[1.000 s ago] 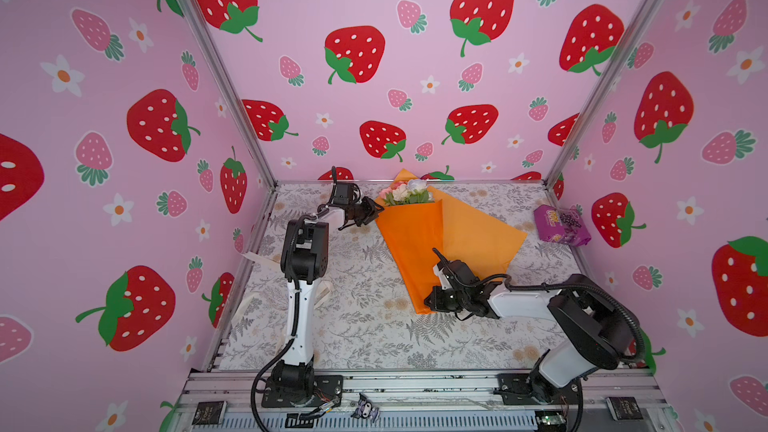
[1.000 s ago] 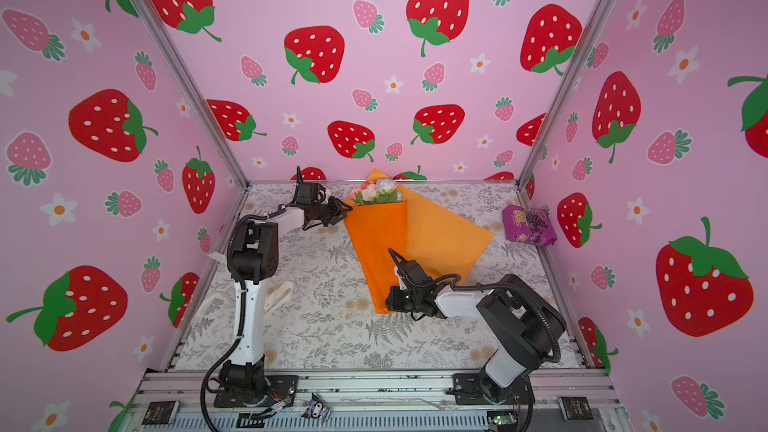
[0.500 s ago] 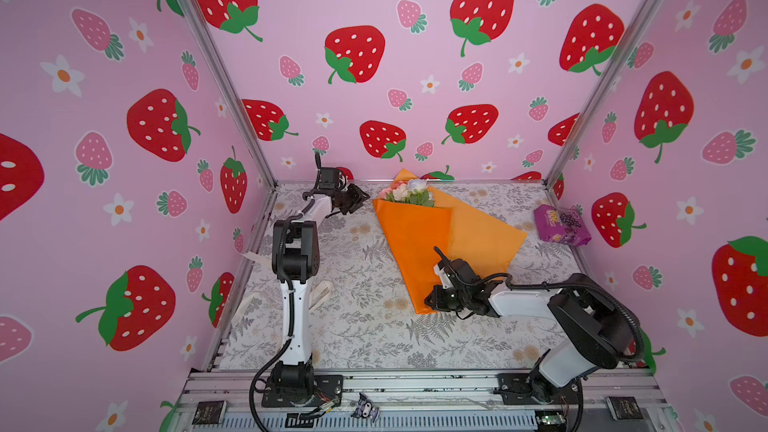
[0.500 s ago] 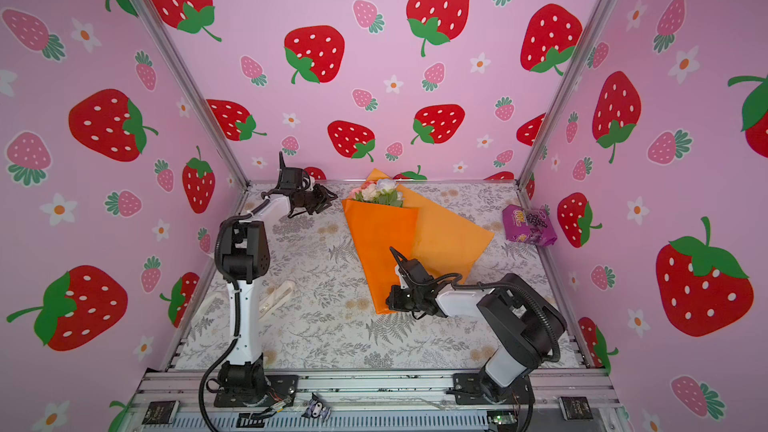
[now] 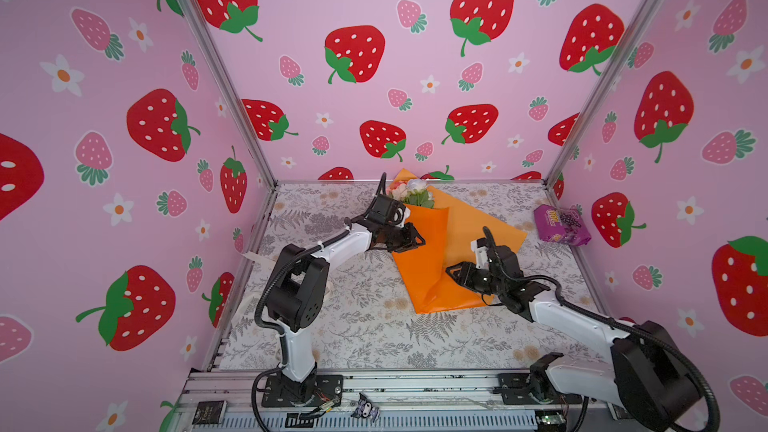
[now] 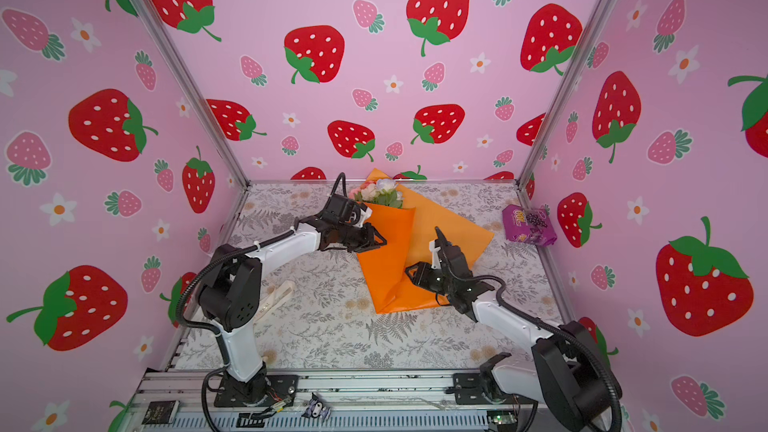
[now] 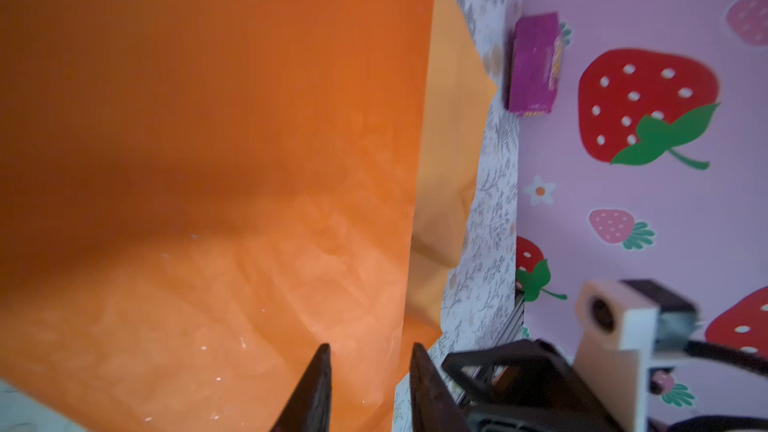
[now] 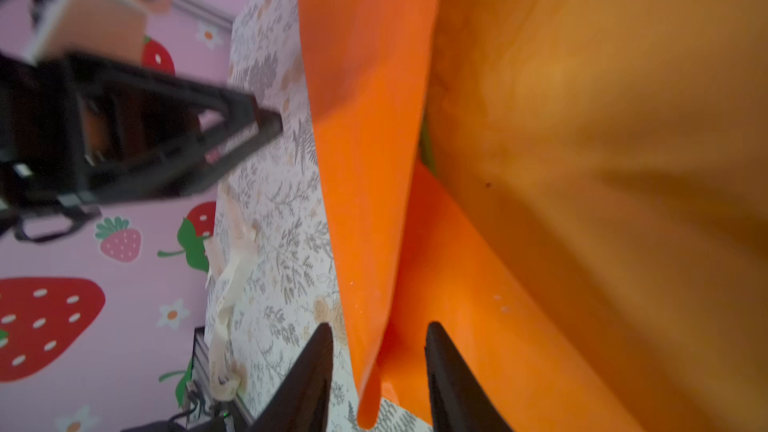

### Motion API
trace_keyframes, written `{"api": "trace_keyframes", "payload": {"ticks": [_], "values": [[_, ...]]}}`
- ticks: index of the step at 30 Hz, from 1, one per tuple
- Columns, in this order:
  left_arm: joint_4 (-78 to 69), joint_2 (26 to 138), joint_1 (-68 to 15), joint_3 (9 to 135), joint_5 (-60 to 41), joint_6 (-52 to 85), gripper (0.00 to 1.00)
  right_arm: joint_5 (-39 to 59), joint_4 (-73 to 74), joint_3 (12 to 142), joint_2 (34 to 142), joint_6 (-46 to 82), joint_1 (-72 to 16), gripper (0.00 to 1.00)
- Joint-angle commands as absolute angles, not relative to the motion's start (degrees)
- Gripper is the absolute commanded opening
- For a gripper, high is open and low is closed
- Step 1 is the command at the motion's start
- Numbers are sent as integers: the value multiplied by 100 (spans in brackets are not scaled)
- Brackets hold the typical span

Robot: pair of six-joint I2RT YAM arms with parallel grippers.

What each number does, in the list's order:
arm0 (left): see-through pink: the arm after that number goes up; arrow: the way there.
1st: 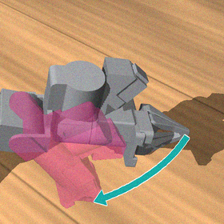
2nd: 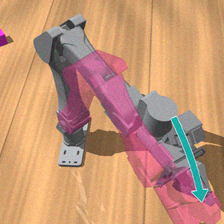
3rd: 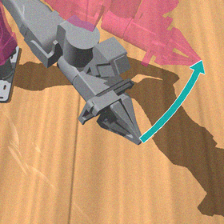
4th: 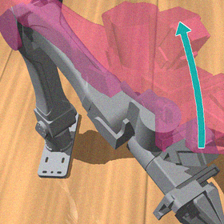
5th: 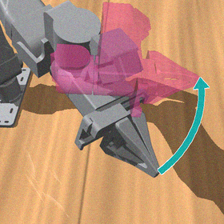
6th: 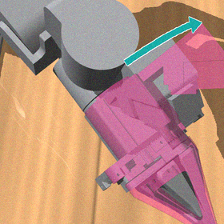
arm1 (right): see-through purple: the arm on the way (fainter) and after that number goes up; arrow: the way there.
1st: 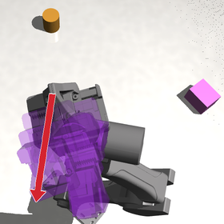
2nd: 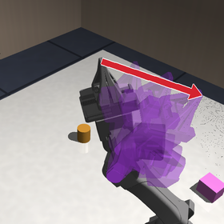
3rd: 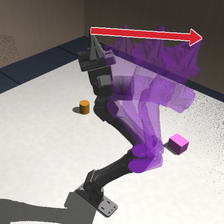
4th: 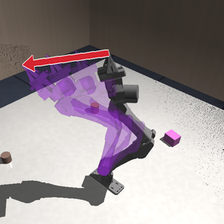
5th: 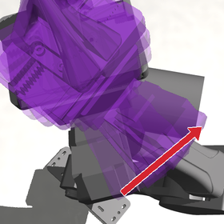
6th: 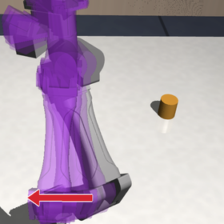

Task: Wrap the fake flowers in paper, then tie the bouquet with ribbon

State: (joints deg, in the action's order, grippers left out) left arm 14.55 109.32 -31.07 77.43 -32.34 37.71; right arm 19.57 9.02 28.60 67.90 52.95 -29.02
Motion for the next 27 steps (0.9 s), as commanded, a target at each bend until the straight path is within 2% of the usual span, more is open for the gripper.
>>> {"api": "trace_keyframes", "payload": {"ticks": [1,7,14,27], "values": [[1546,11011,-3338,7604,-3114,3754,29,2032,73,2644,6493,5065,-2188,41],[1632,10974,-3731,7287,-3195,3746,23,2043,-667,2393,6110,4472,-1091,42],[1349,11165,-4248,7034,-3437,3895,20,2446,-566,2066,6229,4104,-205,45],[1451,11670,-4623,7227,-3350,3986,20,2989,295,2266,7210,3683,230,47]]}}
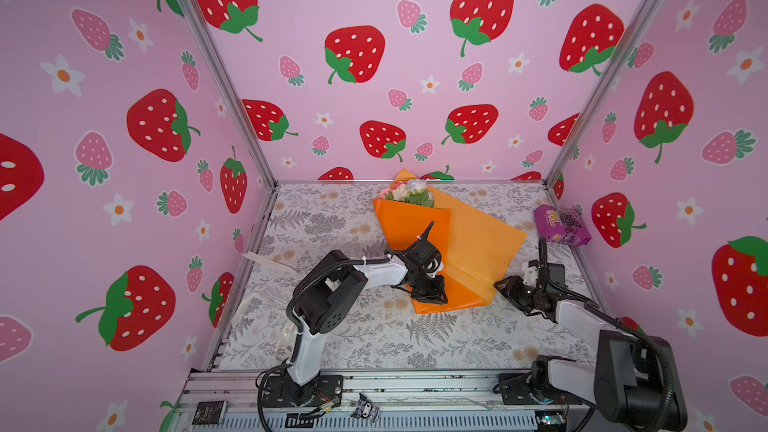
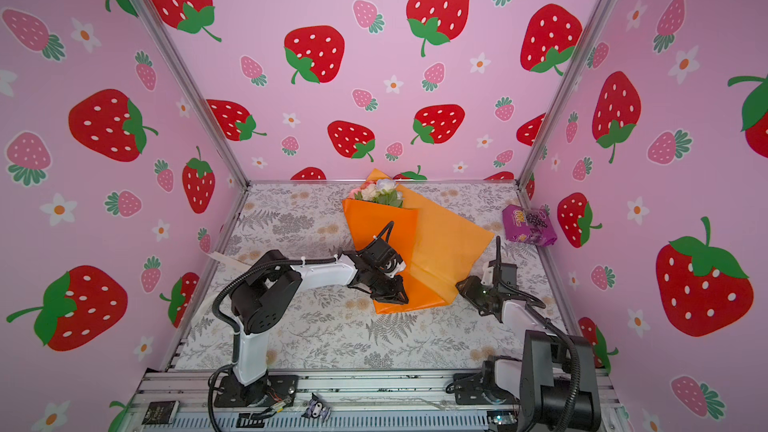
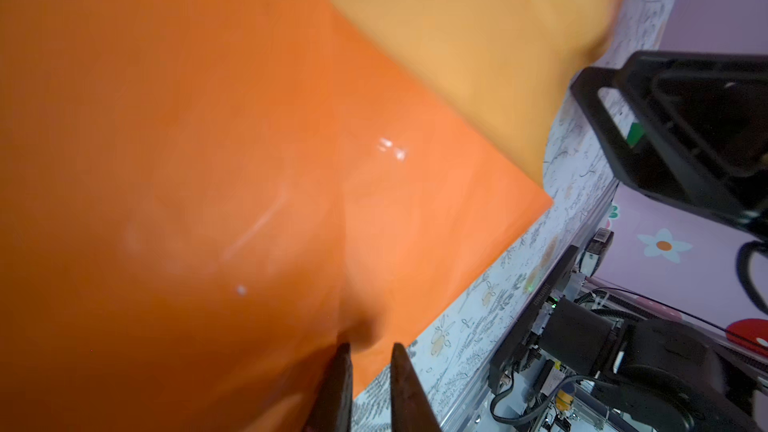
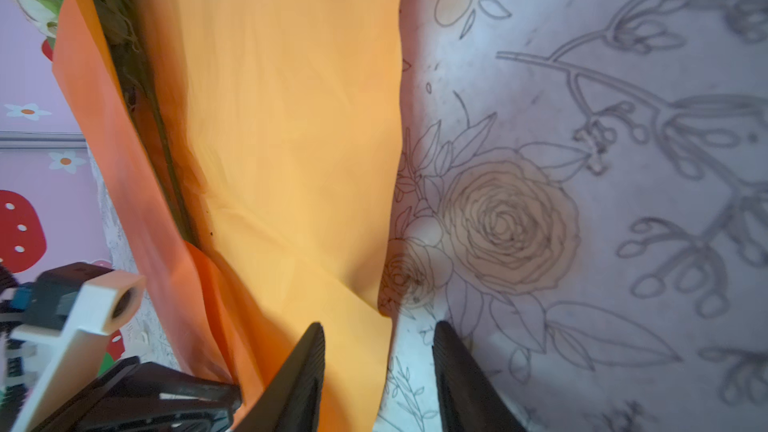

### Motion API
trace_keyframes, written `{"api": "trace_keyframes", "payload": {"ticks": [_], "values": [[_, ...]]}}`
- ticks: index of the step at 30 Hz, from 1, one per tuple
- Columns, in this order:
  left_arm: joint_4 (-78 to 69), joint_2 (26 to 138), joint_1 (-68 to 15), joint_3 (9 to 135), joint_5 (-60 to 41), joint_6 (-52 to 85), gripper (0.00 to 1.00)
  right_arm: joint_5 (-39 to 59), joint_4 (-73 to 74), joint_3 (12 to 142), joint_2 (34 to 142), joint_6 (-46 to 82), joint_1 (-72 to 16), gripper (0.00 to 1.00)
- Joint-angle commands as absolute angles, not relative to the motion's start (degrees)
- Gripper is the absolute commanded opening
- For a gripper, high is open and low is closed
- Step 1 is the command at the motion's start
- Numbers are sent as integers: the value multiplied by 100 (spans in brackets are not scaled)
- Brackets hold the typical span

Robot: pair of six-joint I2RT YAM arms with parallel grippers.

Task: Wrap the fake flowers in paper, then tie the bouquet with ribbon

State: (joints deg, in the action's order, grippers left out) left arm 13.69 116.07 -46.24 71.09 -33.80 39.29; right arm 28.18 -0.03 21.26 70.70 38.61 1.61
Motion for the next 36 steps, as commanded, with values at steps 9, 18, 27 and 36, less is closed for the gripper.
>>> {"api": "trace_keyframes", "payload": {"ticks": [9,18,27,36], "values": [[1619,11771,-4631,7347,-3350,3860,20,3146,1013,2472,7932,3820,332,49],[1676,11803,-4635,7390,-3359,3798,19,3773,2803,2362,8856,4156,680,48],[1644,11804,-4630,7370,-3357,3819,19,4438,4429,2337,9337,4432,670,32],[1479,11786,-4623,7295,-3315,3907,19,4299,4284,2455,8756,4715,536,0]]}}
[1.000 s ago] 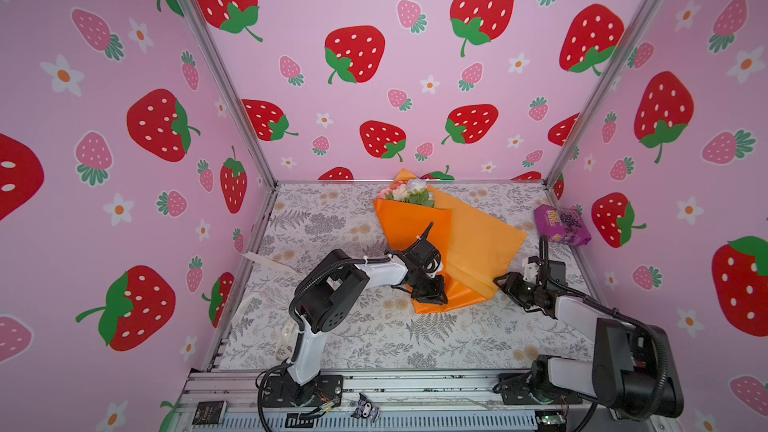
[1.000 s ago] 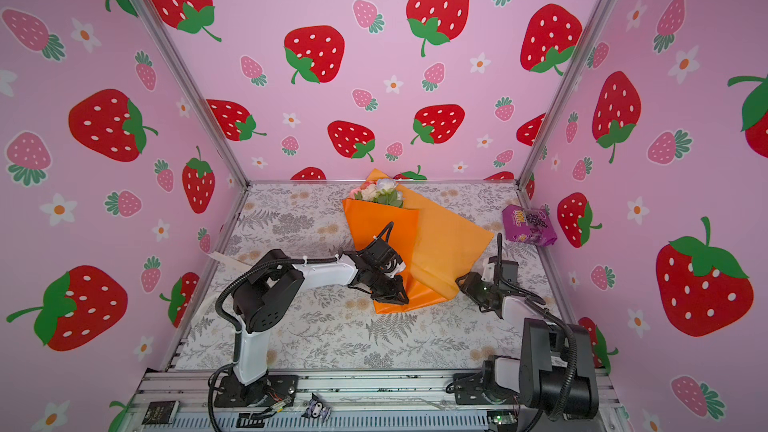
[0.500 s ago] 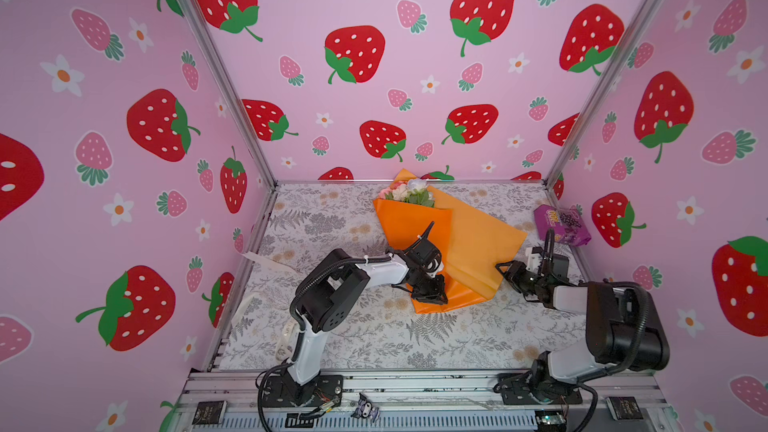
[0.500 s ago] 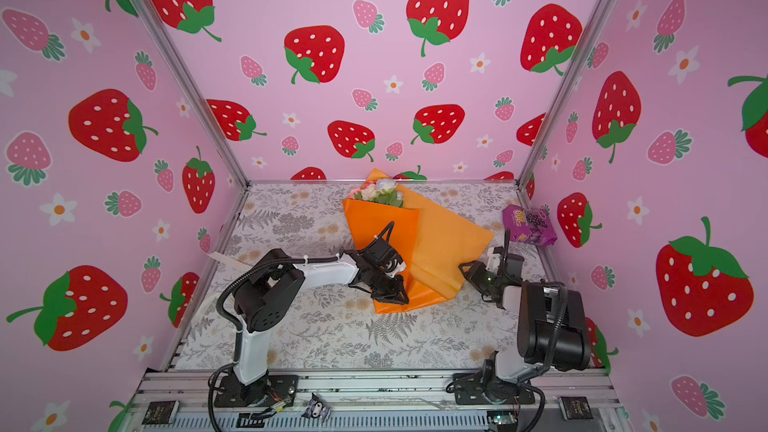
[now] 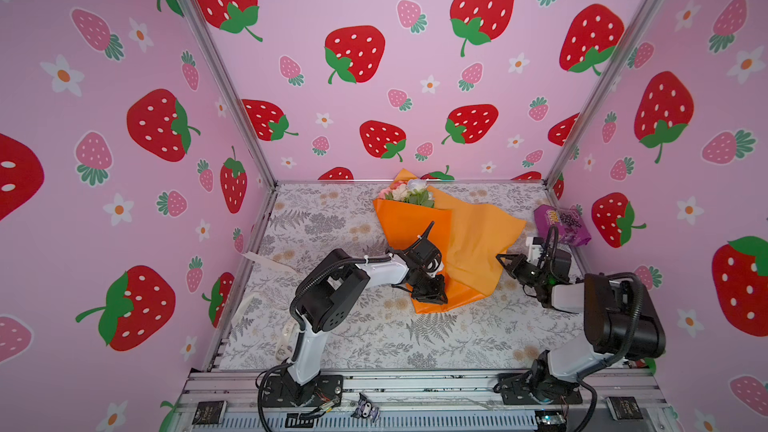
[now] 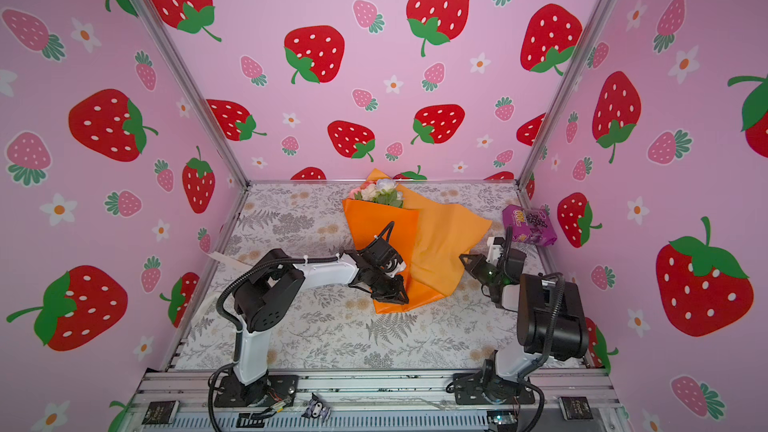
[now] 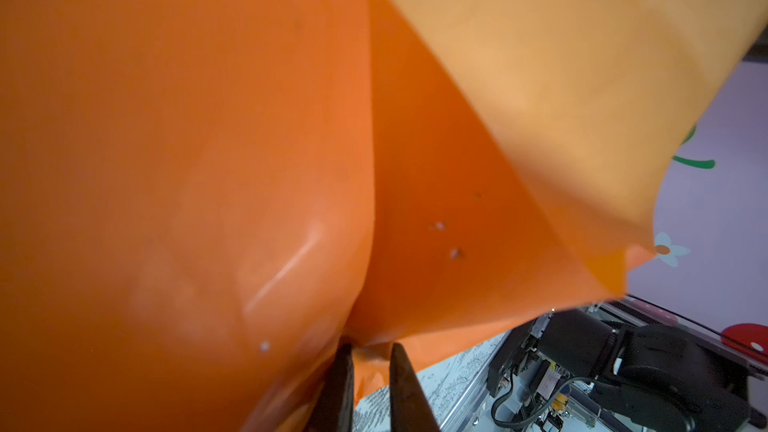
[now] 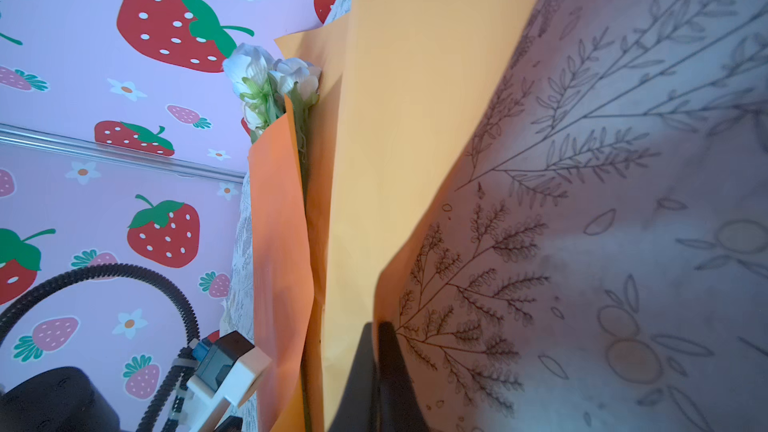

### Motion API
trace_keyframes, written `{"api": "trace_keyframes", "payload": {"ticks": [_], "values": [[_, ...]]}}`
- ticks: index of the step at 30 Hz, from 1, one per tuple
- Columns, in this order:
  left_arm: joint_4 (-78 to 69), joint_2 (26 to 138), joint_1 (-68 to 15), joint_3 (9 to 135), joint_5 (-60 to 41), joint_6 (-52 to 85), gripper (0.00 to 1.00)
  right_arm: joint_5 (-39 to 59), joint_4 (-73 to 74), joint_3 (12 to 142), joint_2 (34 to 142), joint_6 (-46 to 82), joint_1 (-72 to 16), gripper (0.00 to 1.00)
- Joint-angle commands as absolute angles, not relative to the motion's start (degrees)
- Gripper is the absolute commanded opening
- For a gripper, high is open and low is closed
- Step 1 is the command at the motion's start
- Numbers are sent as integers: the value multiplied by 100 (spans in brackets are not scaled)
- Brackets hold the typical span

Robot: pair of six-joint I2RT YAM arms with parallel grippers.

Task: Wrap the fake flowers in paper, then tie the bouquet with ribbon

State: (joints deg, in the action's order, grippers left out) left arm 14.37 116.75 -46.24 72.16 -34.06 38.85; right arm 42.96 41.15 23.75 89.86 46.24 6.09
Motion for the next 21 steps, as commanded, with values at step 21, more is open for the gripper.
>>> {"api": "trace_keyframes", "payload": {"ticks": [21], "values": [[920,11438,-4605,6847,-3071,4142,20,2371,1257,4219,7643,3584,-1776,1]]}}
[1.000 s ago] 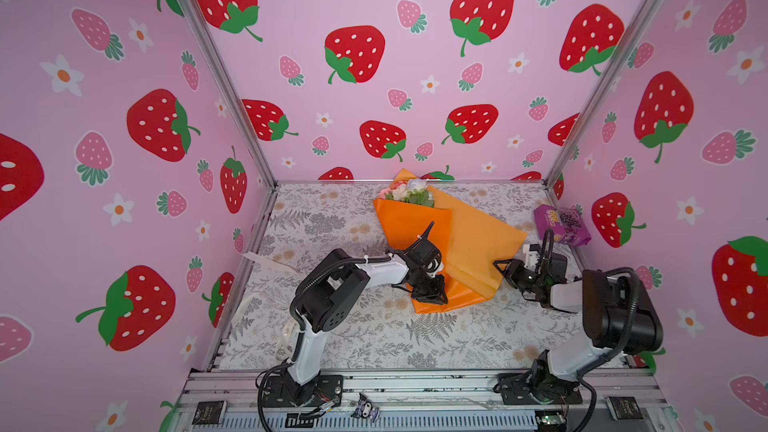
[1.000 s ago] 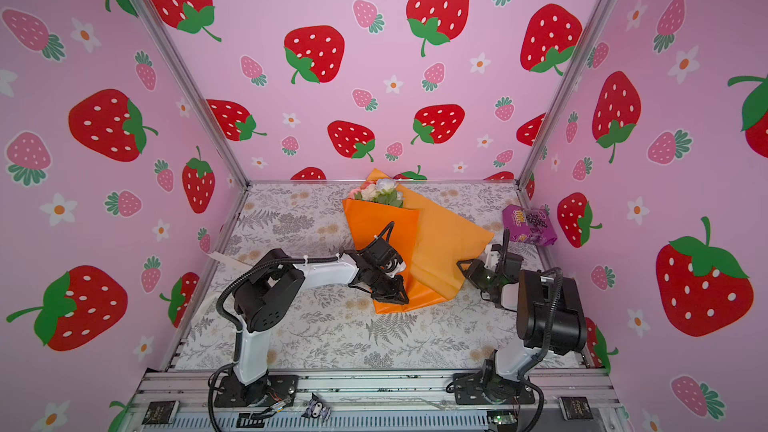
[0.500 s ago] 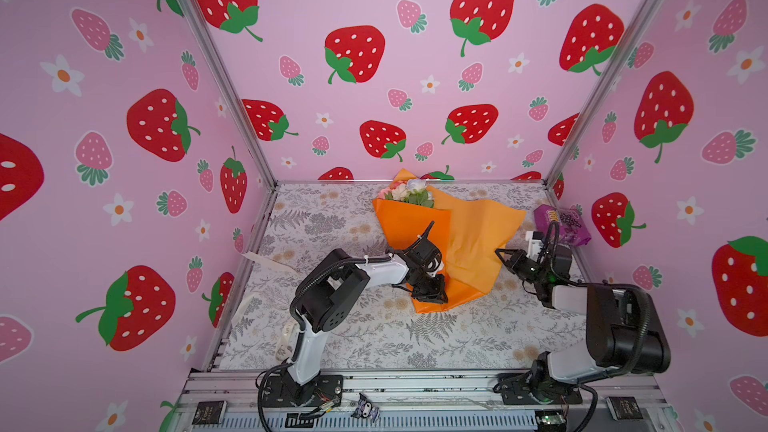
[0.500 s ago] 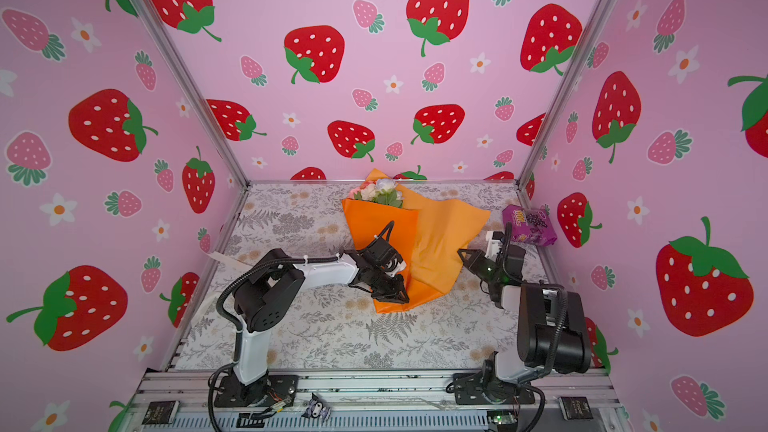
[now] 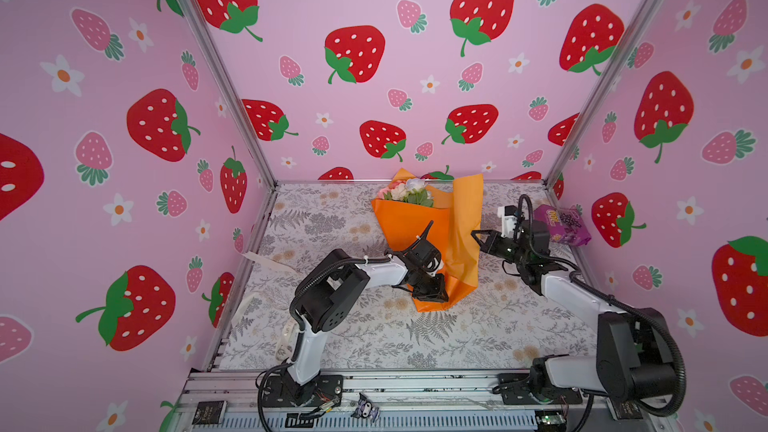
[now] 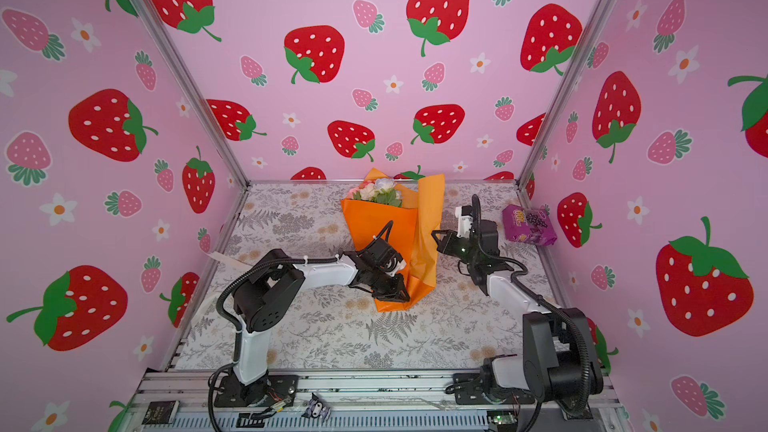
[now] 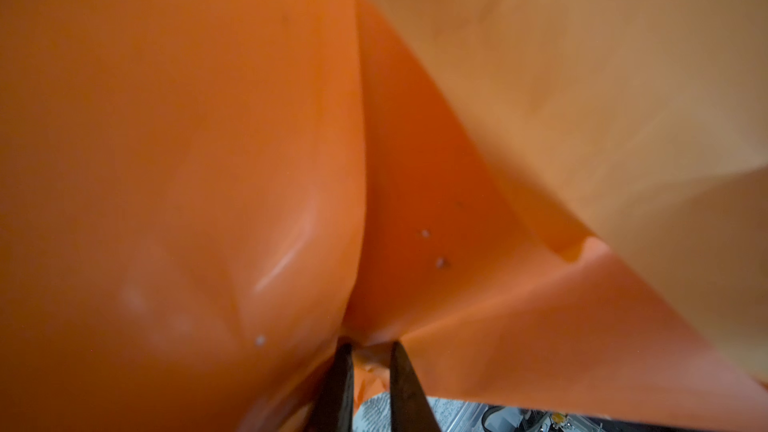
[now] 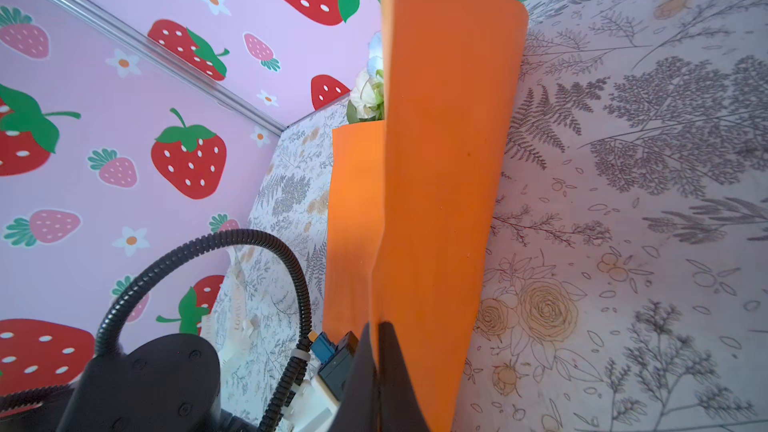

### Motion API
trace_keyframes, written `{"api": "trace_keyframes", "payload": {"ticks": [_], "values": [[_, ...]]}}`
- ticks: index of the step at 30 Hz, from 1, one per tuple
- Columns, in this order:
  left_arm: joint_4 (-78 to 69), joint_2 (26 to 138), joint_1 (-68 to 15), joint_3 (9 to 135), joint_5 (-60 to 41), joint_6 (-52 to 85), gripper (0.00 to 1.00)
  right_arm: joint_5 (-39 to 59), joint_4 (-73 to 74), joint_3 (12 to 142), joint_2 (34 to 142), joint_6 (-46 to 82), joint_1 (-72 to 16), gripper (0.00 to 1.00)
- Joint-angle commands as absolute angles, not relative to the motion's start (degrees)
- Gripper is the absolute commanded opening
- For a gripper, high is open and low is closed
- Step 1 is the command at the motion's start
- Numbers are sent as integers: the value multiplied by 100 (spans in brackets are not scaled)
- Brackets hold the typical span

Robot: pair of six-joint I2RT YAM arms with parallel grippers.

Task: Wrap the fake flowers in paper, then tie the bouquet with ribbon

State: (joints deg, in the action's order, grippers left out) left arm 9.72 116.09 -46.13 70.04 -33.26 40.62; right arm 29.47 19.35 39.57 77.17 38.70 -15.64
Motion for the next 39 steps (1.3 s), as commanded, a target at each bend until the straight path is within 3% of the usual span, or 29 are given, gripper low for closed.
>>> {"api": "trace_keyframes", "payload": {"ticks": [1,8,11,23,32,35,39], "values": [[815,11360,-4605,6779,-3050,4161,21,2246,1112,4313,7654,3546,-1873,1],[305,10876,-4549,6346,-2783,4357,18,1833,801,4760,7896,3567,-2440,0],[98,10797,-4446,6126,-2744,4611,7,1583,674,4973,8041,3685,-2638,0],[-248,9351,-4084,4831,-1906,5055,10,539,-96,6026,8991,3553,-3658,2],[-349,8307,-2996,3963,-1925,5492,24,778,-130,6815,9976,3490,-4306,5],[-680,8263,-2677,3810,-2205,5652,35,873,-176,7058,10359,3450,-4475,7],[-1017,8177,-2304,3681,-2434,5849,53,1526,17,7218,10823,3533,-4533,20]]}}
